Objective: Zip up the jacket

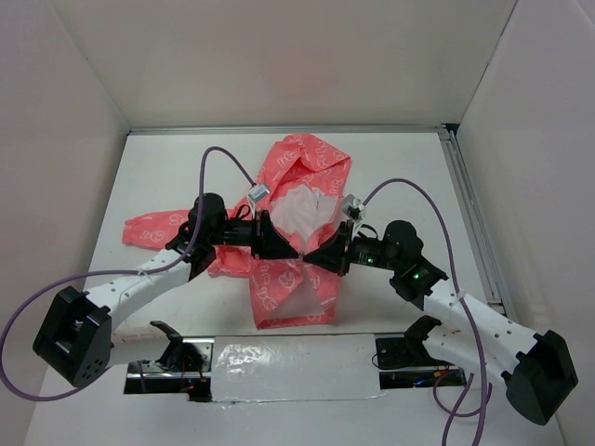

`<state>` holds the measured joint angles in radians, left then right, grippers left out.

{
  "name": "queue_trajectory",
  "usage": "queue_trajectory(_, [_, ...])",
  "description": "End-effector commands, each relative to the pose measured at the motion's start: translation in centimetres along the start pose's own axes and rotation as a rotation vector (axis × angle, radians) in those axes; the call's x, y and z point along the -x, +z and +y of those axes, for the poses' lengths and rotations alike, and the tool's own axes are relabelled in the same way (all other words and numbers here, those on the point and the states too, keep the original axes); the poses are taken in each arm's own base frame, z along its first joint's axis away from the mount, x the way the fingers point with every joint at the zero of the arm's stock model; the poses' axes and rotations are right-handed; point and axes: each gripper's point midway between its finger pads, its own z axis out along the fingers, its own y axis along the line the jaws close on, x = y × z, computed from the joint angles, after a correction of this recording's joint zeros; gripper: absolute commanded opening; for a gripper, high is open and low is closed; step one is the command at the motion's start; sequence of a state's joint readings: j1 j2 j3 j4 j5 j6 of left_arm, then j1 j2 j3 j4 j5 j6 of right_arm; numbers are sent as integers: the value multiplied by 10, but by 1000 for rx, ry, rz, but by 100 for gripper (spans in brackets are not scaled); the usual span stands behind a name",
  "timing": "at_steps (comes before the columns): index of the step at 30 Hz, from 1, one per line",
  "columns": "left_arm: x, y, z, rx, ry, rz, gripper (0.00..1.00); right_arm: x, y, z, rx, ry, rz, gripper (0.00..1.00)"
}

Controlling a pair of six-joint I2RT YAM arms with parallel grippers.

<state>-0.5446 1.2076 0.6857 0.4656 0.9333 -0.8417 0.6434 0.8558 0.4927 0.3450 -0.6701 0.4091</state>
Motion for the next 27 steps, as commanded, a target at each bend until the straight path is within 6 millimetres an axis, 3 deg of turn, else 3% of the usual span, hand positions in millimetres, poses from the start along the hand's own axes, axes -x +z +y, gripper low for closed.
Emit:
queue_trajectory(1, [25,2,-21,-58,100,-47,22,27,2,19,59,-78,-58,0])
queue_trajectory(3, [25,2,-20,-53,99,-51,0,28,1,18,49,-74,-69,0])
queue_trajectory(7, [17,2,-22,-66,155,-62,0,37,1,9,-18,-31,-112,0])
queue_trajectory(13, [-15,10,-22,-58,255,-6,0,69,-7,0,-127,15,-255,0])
queue_trajectory(18, [-37,16,-13,5,260,40,0,92,-12,10,-107,9,-292,0])
queue_trajectory(24, [-62,19,-1,61,203,93,0,104,-15,1,-145,10,-303,0])
queue_trajectory(27, [-62,17,-2,61,193,90,0,103,-18,-2,-150,12,-292,0])
